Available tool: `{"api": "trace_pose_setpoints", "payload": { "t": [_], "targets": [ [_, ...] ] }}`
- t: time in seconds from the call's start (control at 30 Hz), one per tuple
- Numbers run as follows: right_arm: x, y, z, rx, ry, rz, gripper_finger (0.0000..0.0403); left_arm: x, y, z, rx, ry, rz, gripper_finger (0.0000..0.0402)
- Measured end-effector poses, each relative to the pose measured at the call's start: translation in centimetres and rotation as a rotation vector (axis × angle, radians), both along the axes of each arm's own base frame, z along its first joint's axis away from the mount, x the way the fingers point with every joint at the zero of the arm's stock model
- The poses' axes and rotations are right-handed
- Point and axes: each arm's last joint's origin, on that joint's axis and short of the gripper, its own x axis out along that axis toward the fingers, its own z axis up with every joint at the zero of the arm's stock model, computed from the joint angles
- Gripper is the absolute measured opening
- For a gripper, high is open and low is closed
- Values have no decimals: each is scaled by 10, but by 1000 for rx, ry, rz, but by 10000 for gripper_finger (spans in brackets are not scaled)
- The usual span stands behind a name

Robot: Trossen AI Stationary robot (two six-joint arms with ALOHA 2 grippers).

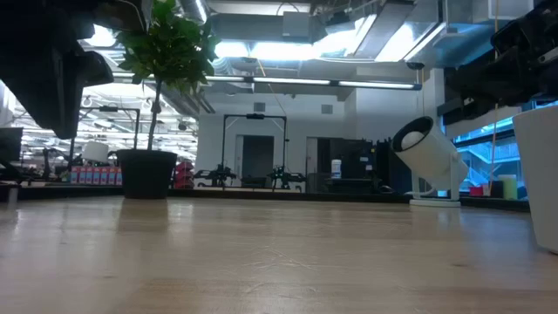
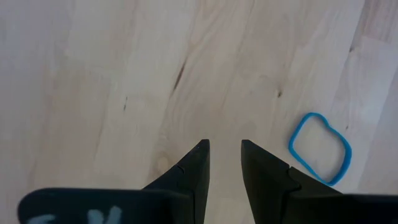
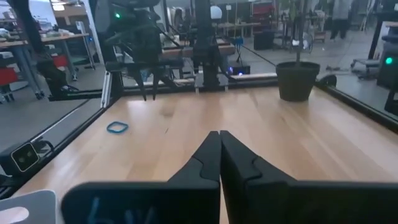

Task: Pick and place rubber bands into bin
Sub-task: Put the blue rubber band into the white bin

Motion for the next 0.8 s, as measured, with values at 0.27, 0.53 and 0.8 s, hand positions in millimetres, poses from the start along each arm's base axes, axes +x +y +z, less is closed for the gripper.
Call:
{"api": "trace_pose_setpoints", "payload": {
  "t": [0.27, 0.53, 0.8],
  "targets": [
    [-3, 2, 4, -12, -50, 61, 0, 0, -2, -1, -46, 15, 15, 86],
    [-3, 2, 4, -38, -56, 77, 0, -3, -6, -1, -52, 15, 11, 86],
    [-2, 2, 4, -39, -51, 76, 5, -5, -9, -1, -59, 13, 31, 86]
  ]
}}
